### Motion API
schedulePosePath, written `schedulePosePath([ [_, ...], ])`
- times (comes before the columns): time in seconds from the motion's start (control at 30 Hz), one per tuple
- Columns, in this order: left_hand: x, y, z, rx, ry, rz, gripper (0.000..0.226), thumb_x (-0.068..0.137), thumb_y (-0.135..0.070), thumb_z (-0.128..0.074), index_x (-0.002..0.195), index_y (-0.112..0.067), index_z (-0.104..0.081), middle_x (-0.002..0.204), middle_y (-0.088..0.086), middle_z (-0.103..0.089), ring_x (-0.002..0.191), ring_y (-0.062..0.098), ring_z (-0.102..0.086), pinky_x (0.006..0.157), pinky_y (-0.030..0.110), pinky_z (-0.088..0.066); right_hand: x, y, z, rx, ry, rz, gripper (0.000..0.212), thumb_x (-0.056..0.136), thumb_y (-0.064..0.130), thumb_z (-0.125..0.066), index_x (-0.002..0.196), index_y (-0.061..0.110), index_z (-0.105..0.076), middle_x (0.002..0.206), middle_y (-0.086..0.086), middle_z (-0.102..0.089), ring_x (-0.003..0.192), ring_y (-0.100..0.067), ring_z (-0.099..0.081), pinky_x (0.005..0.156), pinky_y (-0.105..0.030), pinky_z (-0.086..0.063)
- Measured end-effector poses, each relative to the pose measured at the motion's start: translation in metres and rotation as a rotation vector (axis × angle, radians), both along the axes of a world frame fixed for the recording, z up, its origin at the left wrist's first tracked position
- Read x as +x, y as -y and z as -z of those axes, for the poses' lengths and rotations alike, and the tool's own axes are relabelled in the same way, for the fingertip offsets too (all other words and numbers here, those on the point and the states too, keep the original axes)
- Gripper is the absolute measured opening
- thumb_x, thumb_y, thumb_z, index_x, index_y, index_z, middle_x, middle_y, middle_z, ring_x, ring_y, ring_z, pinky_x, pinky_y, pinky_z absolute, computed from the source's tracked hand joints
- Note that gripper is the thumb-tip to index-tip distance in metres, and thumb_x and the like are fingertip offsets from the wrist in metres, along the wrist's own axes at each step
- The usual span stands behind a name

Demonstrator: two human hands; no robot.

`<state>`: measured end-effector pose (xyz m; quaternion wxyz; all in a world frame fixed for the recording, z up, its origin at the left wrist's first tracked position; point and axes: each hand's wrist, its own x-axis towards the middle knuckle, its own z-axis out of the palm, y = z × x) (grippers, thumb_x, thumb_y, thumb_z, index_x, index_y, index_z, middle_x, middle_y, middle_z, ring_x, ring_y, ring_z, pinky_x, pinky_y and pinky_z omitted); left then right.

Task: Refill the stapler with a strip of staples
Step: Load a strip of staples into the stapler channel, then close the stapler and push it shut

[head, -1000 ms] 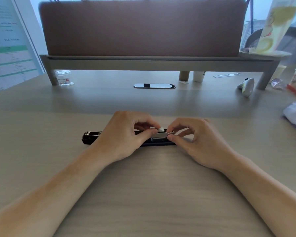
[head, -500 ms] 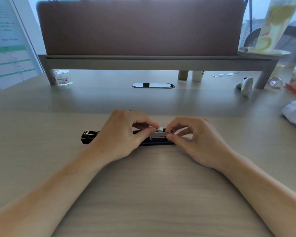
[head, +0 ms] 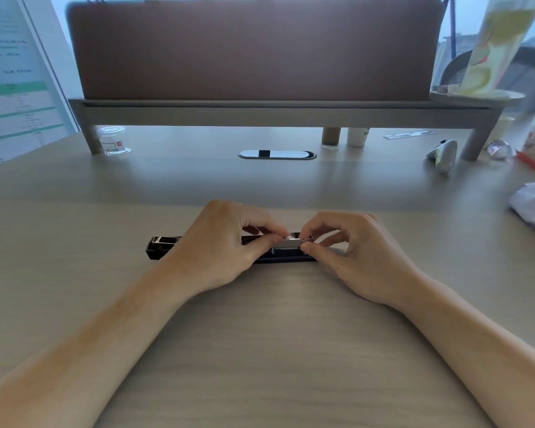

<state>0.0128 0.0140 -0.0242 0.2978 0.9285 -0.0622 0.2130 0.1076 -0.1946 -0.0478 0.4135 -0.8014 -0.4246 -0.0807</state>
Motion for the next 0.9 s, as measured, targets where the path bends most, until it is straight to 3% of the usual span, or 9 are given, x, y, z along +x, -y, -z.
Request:
schedulePosePath([
  [0.1, -0.002, -0.002, 0.000, 0.034, -0.008, 0.006, 0.014, 0.090, -0.026, -0.077, 0.098, -0.036, -0.084, 0.095, -0.020, -0.082, 0.095, -0.006, -0.072, 0.083, 0.008, -0.050, 0.000, 0.000, 0.001, 0.002, -0.007, 0.005, 0.009, 0.090, 0.015, -0.077, 0.088, 0.023, -0.075, 0.085, 0.009, -0.077, 0.086, -0.009, -0.074, 0.081, -0.029, -0.061],
  [0.23, -0.004, -0.008, -0.002, 0.036, 0.019, -0.089, 0.003, 0.085, -0.033, -0.080, 0.084, -0.032, -0.078, 0.089, -0.020, -0.080, 0.090, -0.001, -0.072, 0.074, 0.005, -0.047, 0.000, 0.002, 0.001, 0.032, -0.063, 0.025, 0.018, 0.087, 0.018, -0.081, 0.094, 0.026, -0.067, 0.089, 0.005, -0.077, 0.080, -0.013, -0.075, 0.079, -0.037, -0.062],
  [0.33, -0.004, -0.010, 0.000, 0.102, 0.009, -0.084, 0.012, 0.082, -0.039, -0.080, 0.075, -0.032, -0.074, 0.084, -0.017, -0.079, 0.076, 0.011, -0.075, 0.073, 0.029, -0.057, -0.001, 0.001, -0.001, 0.040, -0.084, 0.031, 0.025, 0.085, 0.014, -0.083, 0.095, 0.024, -0.063, 0.087, 0.004, -0.078, 0.078, -0.010, -0.075, 0.077, -0.034, -0.062],
  [0.4, -0.003, -0.009, 0.001, 0.114, 0.007, -0.072, 0.011, 0.082, -0.040, -0.080, 0.077, -0.031, -0.075, 0.081, -0.013, -0.079, 0.068, 0.017, -0.073, 0.068, 0.036, -0.056, -0.002, 0.001, -0.002, 0.043, -0.091, 0.034, 0.026, 0.085, 0.014, -0.084, 0.094, 0.024, -0.061, 0.087, 0.003, -0.079, 0.077, -0.010, -0.075, 0.076, -0.032, -0.062],
  [0.6, 0.000, -0.004, 0.003, 0.143, 0.020, -0.060, 0.010, 0.082, -0.038, -0.081, 0.081, -0.030, -0.076, 0.072, -0.007, -0.075, 0.061, 0.012, -0.066, 0.061, 0.017, -0.047, -0.002, 0.001, -0.001, 0.049, -0.110, 0.043, 0.026, 0.083, 0.014, -0.085, 0.092, 0.023, -0.062, 0.084, 0.003, -0.078, 0.077, -0.010, -0.075, 0.074, -0.030, -0.062],
  [0.7, 0.000, -0.003, 0.002, 0.152, -0.005, -0.056, 0.010, 0.082, -0.037, -0.081, 0.081, -0.030, -0.075, 0.073, -0.010, -0.073, 0.067, -0.005, -0.062, 0.059, 0.009, -0.040, -0.004, 0.001, -0.002, 0.053, -0.109, 0.042, 0.027, 0.081, 0.015, -0.087, 0.091, 0.022, -0.063, 0.082, 0.004, -0.078, 0.076, -0.010, -0.075, 0.075, -0.030, -0.062],
  [0.77, 0.000, -0.004, 0.003, 0.171, -0.028, -0.044, 0.012, 0.082, -0.039, -0.081, 0.083, -0.031, -0.072, 0.074, -0.011, -0.072, 0.074, -0.013, -0.061, 0.064, 0.011, -0.042, -0.004, 0.001, -0.002, 0.048, -0.105, 0.048, 0.027, 0.080, 0.017, -0.089, 0.091, 0.024, -0.065, 0.080, 0.006, -0.078, 0.076, -0.010, -0.075, 0.074, -0.029, -0.062],
  [0.83, -0.004, -0.009, -0.001, 0.150, -0.052, -0.035, 0.021, 0.079, -0.040, -0.083, 0.091, -0.033, -0.067, 0.085, -0.015, -0.073, 0.081, -0.007, -0.066, 0.071, 0.021, -0.052, -0.003, 0.002, -0.002, 0.042, -0.114, 0.050, 0.029, 0.078, 0.019, -0.090, 0.095, 0.026, -0.068, 0.081, 0.008, -0.078, 0.075, -0.011, -0.075, 0.075, -0.029, -0.062],
  [0.9, -0.009, -0.023, -0.010, 0.141, -0.128, -0.029, 0.037, 0.075, -0.039, -0.086, 0.101, -0.035, -0.061, 0.099, -0.019, -0.071, 0.089, -0.003, -0.069, 0.076, 0.021, -0.054, -0.001, 0.003, -0.002, 0.040, -0.132, 0.043, 0.030, 0.078, 0.020, -0.090, 0.098, 0.027, -0.069, 0.083, 0.007, -0.078, 0.073, -0.012, -0.074, 0.076, -0.030, -0.062],
])
